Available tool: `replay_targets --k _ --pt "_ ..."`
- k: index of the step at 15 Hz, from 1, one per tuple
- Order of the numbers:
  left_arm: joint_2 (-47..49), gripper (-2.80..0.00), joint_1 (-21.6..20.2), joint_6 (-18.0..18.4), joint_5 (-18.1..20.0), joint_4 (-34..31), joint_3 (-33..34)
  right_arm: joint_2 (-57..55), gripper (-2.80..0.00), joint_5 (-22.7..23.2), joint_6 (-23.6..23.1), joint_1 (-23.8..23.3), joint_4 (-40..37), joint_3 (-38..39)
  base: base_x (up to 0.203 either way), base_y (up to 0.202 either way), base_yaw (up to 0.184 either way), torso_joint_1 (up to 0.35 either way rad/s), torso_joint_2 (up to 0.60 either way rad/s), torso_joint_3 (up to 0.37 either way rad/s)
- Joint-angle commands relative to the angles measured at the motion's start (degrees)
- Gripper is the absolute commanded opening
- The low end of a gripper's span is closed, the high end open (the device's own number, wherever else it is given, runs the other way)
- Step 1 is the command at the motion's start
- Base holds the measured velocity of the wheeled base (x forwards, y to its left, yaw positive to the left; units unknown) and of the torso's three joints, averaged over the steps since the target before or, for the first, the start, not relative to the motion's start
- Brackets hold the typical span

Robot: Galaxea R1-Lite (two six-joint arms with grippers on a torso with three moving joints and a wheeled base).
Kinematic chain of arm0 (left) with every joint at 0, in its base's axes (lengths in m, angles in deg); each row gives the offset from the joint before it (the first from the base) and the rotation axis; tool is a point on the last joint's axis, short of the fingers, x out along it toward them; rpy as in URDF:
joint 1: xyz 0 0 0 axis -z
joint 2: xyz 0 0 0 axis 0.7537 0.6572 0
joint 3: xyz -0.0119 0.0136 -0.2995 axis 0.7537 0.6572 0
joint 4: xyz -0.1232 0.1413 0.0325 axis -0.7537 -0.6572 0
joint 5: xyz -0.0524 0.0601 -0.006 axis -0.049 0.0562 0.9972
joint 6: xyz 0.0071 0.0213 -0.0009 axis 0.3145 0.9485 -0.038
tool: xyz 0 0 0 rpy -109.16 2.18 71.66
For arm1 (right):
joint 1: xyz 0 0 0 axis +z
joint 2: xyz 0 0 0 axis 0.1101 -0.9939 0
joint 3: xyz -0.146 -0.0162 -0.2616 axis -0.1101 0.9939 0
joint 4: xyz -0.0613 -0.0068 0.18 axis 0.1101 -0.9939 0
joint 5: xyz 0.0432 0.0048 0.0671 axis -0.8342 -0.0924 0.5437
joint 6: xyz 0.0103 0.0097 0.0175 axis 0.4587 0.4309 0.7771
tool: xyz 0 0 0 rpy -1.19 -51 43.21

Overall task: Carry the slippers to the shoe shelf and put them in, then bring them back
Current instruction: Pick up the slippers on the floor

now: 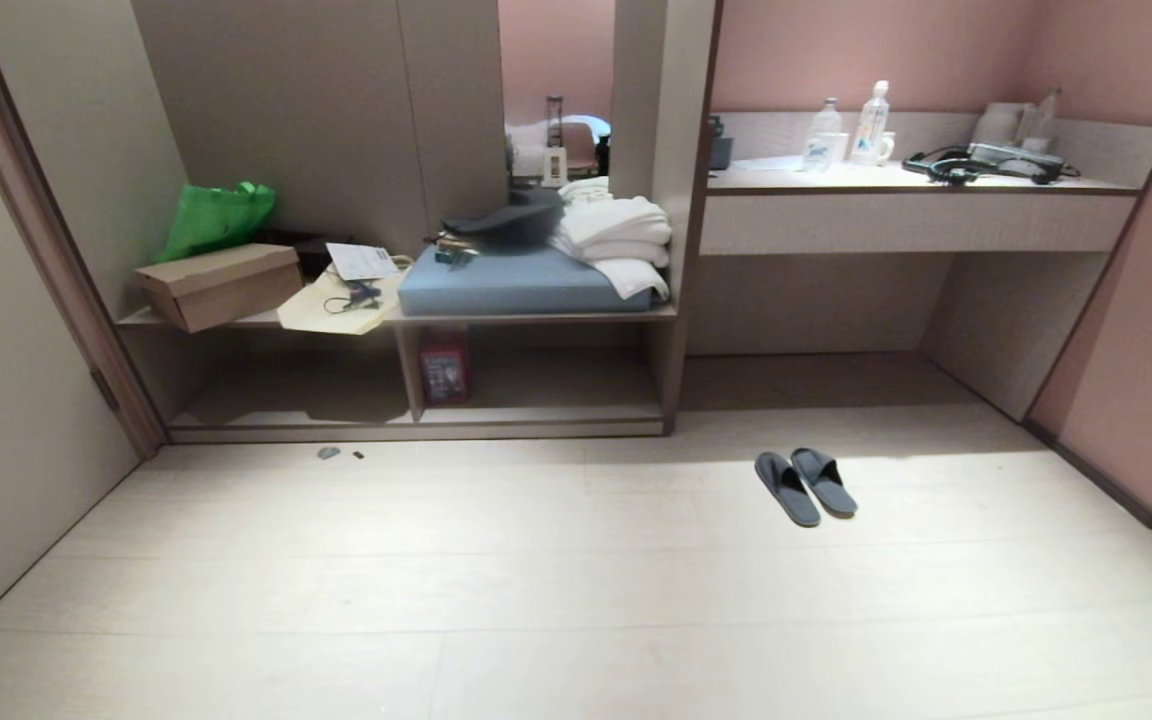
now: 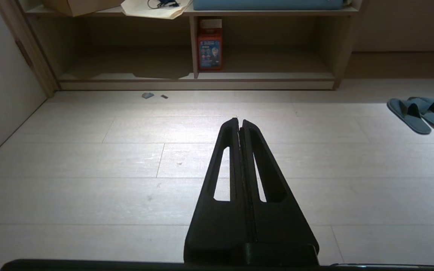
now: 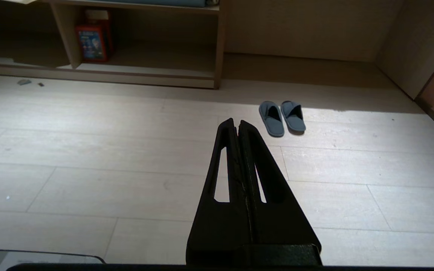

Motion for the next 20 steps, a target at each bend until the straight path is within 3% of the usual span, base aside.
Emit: replay_targets --k 1,20 --pt "0.0 -2.8 -0.02 -0.03 -0.08 0.02 0.0 -0.08 -2.8 -0.03 -0.02 0.1 0.01 -0.01 0.198 0.0 0.0 0.002 0.0 -0.001" --pt "0.03 -2.8 -0.02 -0.03 -0.09 0.02 0.0 -0.08 -2.8 -0.12 0.15 0.02 0.01 -0.01 0.197 0.0 0.0 0.002 0.0 0.002"
